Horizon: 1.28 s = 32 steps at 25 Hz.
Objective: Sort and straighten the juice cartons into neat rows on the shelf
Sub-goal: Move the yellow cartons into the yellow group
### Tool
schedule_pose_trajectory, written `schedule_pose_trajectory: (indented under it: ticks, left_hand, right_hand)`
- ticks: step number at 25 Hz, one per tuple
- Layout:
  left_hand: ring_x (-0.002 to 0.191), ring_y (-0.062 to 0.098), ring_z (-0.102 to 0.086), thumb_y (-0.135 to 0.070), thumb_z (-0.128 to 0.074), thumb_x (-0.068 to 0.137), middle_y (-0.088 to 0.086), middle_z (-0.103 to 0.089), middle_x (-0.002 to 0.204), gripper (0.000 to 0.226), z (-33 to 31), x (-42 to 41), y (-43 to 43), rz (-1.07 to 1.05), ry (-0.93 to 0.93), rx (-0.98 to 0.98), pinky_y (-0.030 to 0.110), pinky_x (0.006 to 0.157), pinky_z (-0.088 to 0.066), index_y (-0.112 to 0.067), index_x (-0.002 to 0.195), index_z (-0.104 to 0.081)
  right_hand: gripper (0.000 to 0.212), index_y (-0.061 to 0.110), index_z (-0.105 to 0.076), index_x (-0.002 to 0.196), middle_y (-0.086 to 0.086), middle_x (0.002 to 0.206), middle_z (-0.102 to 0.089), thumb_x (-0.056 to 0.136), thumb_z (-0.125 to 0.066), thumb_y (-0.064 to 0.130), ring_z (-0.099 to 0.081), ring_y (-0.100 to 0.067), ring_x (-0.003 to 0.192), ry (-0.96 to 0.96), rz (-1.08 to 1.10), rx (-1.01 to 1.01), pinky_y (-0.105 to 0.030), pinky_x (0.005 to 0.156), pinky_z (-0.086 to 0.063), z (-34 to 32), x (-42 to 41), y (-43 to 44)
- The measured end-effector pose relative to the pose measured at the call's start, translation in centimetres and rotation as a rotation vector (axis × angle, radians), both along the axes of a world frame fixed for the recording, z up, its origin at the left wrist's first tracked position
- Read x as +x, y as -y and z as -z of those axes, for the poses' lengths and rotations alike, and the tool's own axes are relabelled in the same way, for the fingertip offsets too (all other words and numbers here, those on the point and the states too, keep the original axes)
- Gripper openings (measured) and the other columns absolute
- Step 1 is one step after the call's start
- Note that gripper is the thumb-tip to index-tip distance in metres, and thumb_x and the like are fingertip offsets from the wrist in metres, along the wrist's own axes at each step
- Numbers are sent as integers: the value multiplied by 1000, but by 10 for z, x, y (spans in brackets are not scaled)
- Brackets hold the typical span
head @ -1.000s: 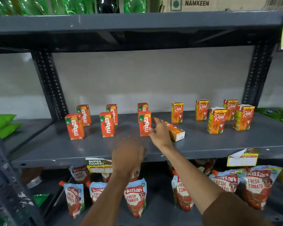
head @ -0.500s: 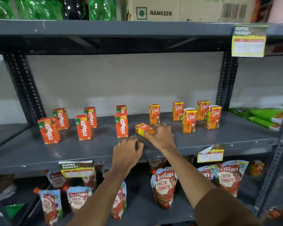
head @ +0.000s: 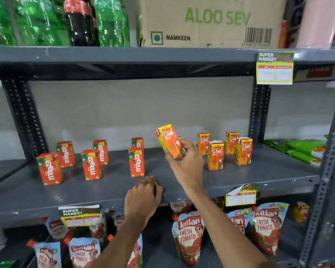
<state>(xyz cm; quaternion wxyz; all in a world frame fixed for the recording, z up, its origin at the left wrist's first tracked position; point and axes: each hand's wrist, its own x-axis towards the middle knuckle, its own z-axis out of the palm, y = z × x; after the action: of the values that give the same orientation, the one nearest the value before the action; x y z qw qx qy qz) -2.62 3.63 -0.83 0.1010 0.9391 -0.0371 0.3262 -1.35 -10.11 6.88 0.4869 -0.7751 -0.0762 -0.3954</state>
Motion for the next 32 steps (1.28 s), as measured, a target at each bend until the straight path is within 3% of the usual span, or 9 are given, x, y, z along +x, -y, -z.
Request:
schedule_pose_trajectory:
  ticks: [4,11,17,19,23,27,32]
  left_hand:
    - [84,18,-70,-39,-42,94,-4,-72,108,34,3,2,1,9,26,-21,33,68,-55,-21,108,-67]
    - [83,16,-71,-38,-48,92,-3,-74,103,31,4,1,2,5,30,-22,32,66,-55,-19,102,-70]
    - [83,16,-69,-41,-38,95,-5,-72,102,34,-2,-1,4,2,20,-16,31,67,-53,-22,105,-64]
    - [80,18,-69,-41,-34,94,-5,-72,98,35,-1,0,3,-16,4,2,31,63,-52,-24,101,-63]
    - [76,19,-70,-40,-33,92,-5,-73,99,38,3,6,2,-43,-16,40,32,59,-53,-23,99,-66]
    - [78,18,-71,-39,-43,91,-6,-73,104,33,6,8,2,-43,10,25,32,60,-55,-22,101,-69]
    - [75,21,-71,-37,-41,89,-3,-74,103,35,9,12,2,-42,37,30,32,57,-54,-20,100,-69]
  right_hand:
    - [45,23,-56,102,13,94,-62,72,-78,48,-60,-6,87,265,75,69,-22,75,-50,-39,-43,-1]
    - [51,22,-49,102,8,96,-65,76,-69,61,-68,-11,84,422,100,49,-31,66,-59,-53,-71,-3]
    - [54,18,-48,102,9,94,-62,72,-78,53,-59,1,74,206,109,-15,-5,58,-42,-23,-33,4]
    - [56,20,-45,102,8,95,-62,71,-80,51,-62,-2,76,61,99,-74,-7,58,-41,-6,-8,13]
    - [58,20,-44,101,2,95,-64,69,-81,52,-69,-15,83,-175,153,-173,-27,66,-54,24,38,25]
    - [68,15,-47,111,-3,106,-65,68,-82,54,-67,-21,97,-253,201,-197,-35,78,-54,36,59,30]
    - [71,14,-46,115,-6,112,-66,67,-83,52,-67,-26,102,-318,168,-201,-37,80,-52,40,69,33]
